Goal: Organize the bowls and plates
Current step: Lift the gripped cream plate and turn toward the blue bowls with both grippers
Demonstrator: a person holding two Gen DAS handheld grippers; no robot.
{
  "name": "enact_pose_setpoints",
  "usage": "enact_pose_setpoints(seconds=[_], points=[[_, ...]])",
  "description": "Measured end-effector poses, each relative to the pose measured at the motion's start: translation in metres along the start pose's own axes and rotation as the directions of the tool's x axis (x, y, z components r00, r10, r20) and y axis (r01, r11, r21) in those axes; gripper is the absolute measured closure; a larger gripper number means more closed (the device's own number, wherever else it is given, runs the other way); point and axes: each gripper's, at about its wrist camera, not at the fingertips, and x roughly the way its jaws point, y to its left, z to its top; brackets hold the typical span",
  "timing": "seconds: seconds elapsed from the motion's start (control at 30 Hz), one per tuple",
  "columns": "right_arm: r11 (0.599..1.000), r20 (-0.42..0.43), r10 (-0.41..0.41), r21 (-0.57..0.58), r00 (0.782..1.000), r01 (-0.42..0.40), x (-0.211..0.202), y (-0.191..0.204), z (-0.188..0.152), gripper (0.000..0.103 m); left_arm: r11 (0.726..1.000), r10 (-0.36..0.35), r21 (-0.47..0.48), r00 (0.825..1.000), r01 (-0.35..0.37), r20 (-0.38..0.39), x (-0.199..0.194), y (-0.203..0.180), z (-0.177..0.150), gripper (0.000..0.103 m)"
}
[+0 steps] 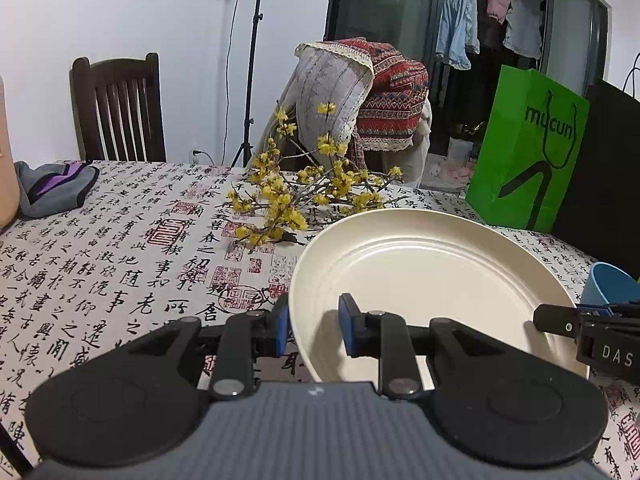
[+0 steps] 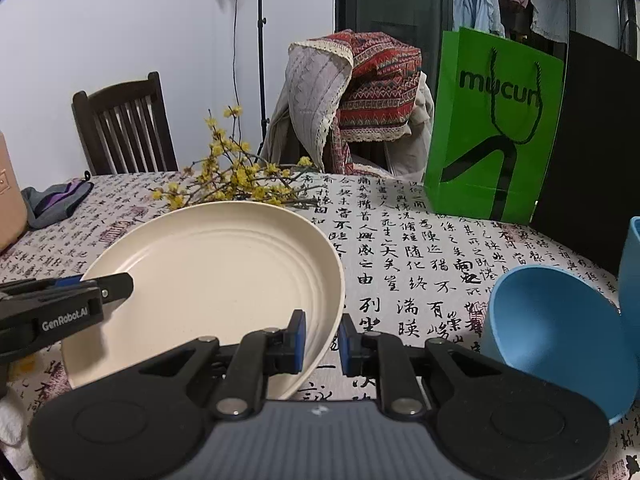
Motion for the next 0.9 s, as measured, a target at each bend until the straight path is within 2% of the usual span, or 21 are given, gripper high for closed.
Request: enact_pose_setpoints(seconds=[0.9], points=[[0.999,0.088,0.019,0.037,0.996,-0.022,-0.063,0.004,-0.016,0.087,0.999,-0.011,0.042,0.997,0.008,0.070,-0.067,-0.002,-0.001,0.078]])
